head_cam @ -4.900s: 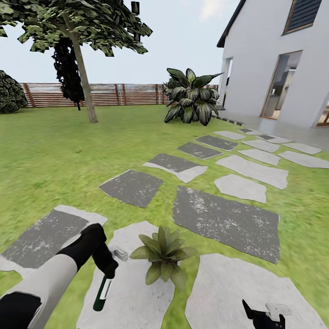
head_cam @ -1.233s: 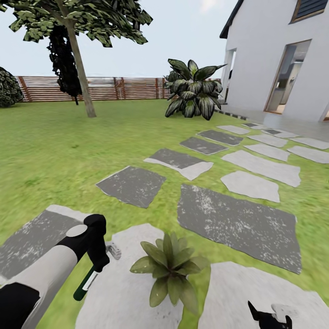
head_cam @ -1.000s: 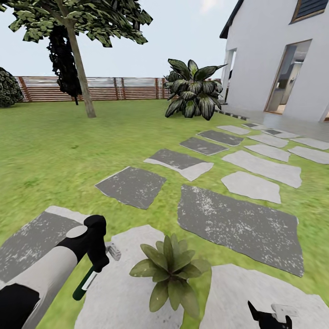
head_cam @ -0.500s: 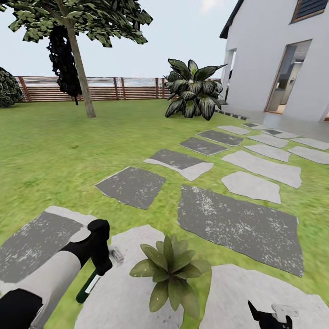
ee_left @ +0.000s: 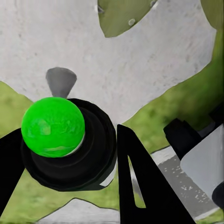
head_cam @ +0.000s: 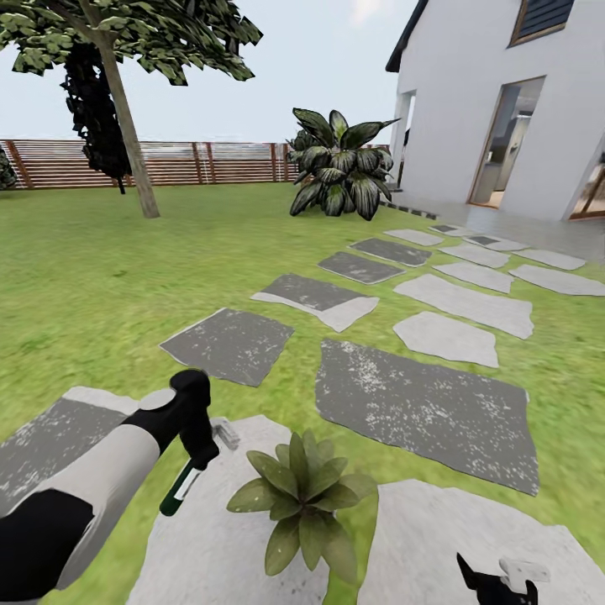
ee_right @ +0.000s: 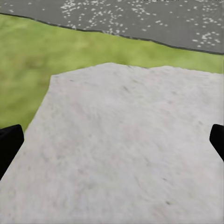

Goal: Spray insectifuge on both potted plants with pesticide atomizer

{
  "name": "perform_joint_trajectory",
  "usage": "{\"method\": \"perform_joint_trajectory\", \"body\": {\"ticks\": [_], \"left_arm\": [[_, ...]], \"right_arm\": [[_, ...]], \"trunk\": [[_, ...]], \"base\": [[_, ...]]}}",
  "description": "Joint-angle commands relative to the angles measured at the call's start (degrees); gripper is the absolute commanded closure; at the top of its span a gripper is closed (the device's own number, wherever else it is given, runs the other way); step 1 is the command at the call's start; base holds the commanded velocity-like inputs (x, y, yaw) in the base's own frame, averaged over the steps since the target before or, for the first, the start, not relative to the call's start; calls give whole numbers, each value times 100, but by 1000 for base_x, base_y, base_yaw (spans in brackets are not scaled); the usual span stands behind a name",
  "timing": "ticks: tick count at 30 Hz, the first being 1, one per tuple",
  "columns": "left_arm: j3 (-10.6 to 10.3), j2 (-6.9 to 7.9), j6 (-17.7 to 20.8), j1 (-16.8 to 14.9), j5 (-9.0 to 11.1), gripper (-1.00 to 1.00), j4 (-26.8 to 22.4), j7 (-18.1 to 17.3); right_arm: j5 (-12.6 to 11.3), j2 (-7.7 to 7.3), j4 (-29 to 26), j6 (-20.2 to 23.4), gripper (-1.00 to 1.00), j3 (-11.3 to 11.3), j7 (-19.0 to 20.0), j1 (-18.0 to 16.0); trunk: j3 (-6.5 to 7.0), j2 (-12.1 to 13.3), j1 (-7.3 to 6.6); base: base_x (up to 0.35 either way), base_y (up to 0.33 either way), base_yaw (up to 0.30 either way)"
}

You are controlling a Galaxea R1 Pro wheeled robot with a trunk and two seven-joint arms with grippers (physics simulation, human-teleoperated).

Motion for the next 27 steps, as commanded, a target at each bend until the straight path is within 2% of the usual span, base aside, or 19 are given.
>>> {"method": "perform_joint_trajectory", "body": {"ticks": [1,6,14,19,27], "left_arm": [[-29,17,53,14,-62,100,-8,-74],[-33,62,34,66,-332,100,7,-117],[-30,65,45,70,-346,100,14,-134],[-30,53,45,70,-351,100,14,-135],[-23,14,45,70,-351,100,14,-135]], "right_arm": [[57,-10,4,-22,-100,-50,27,-5],[59,-62,4,-22,-100,-50,34,-5],[55,-53,4,-13,-100,-50,23,-5],[49,-38,4,-5,-100,-57,25,-5],[48,-46,2,-7,-100,-58,26,-5]], "trunk": [[-5,-2,-1],[-5,-2,-1],[-5,-2,-1],[-104,-203,109],[-315,-213,127]], "base": [[0,0,-2],[0,0,0],[0,0,0],[0,0,19],[0,0,100]]}}
